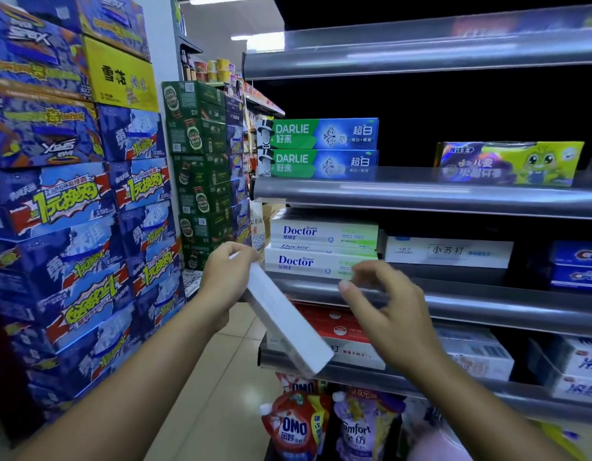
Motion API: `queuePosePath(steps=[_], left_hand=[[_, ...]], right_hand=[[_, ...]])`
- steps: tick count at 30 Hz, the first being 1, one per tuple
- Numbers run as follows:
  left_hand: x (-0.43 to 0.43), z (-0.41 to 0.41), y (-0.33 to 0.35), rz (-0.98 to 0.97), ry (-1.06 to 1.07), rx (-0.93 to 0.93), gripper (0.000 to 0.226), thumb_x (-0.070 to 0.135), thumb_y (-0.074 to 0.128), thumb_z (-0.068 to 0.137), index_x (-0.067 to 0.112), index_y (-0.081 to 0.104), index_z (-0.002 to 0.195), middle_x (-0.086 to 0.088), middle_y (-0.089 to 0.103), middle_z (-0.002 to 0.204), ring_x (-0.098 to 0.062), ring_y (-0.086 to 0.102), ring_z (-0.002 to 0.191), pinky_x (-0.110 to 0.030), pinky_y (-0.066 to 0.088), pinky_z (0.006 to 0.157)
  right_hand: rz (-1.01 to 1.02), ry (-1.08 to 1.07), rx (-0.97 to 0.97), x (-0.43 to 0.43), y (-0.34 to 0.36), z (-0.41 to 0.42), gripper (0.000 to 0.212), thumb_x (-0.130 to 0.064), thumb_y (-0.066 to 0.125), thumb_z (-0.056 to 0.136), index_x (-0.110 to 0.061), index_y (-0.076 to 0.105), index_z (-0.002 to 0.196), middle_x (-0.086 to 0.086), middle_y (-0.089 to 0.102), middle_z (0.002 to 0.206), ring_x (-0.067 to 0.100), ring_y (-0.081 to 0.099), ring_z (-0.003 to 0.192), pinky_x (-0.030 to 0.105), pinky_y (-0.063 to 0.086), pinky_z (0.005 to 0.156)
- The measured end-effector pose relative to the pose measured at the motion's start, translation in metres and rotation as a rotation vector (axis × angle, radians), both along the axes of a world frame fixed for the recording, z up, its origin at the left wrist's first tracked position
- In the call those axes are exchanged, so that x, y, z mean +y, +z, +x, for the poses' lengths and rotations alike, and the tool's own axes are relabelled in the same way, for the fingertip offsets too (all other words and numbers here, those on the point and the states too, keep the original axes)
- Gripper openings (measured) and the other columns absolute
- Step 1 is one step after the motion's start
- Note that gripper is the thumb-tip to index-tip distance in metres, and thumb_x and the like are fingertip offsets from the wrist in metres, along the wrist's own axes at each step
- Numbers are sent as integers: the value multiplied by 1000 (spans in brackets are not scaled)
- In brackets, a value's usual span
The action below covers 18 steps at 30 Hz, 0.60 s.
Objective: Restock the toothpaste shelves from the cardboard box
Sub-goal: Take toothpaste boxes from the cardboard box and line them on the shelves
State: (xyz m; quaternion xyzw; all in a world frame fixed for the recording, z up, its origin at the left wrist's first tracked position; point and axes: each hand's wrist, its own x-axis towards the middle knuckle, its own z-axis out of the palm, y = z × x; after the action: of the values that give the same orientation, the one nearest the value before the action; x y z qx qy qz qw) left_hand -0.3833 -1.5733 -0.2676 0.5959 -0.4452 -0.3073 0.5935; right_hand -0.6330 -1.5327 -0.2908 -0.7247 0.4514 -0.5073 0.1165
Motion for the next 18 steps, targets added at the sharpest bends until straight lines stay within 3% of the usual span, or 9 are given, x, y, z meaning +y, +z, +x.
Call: queuePosePath(steps=[3,5,8,12,15,18], left_hand=[[1,0,4,63,3,156,7,26,64,89,22,69,91,-8,61,87,-27,62,77,-36,59,55],[1,-2,5,107,-15,219,10,25,64,91,20,69,98,-8,64,87,-27,66,78,-38,61,58],[3,-4,5,147,-43,252,11,29,66,92,19,67,97,-8,68,83,-25,70,75,-36,61,56],[8,-2,2,153,-150,340,22,38,71,92,19,67,104,-11,70,99,-29,74,91,-36,62,61],[18,3,-5,151,-264,447,28,45,72,91,19,73,101,-12,76,100,-31,78,87,-38,62,65],[28,7,-15,231,-387,458,41,47,76,82,13,73,106,-14,79,98,-31,78,86,-34,62,62]], right_hand=[[88,235,-12,20,-10,4,44,-79,55,81,-46,60,111,-19,63,105,6,63,95,28,53,73],[146,243,34,24,-15,5,52,-77,65,74,-50,55,117,-23,58,114,3,62,97,30,55,73],[201,213,-56,21,-18,5,53,-43,86,71,-50,54,112,-28,59,109,0,64,92,28,59,68],[261,286,-364,13,-18,-4,43,-5,87,74,-31,70,104,-11,75,94,11,72,83,22,58,69],[151,290,-409,14,-19,-13,47,7,85,71,-25,73,104,-6,77,98,11,74,91,21,59,76],[-233,164,-72,20,-19,-21,55,16,82,69,-22,72,107,-11,72,113,7,66,111,22,54,92]])
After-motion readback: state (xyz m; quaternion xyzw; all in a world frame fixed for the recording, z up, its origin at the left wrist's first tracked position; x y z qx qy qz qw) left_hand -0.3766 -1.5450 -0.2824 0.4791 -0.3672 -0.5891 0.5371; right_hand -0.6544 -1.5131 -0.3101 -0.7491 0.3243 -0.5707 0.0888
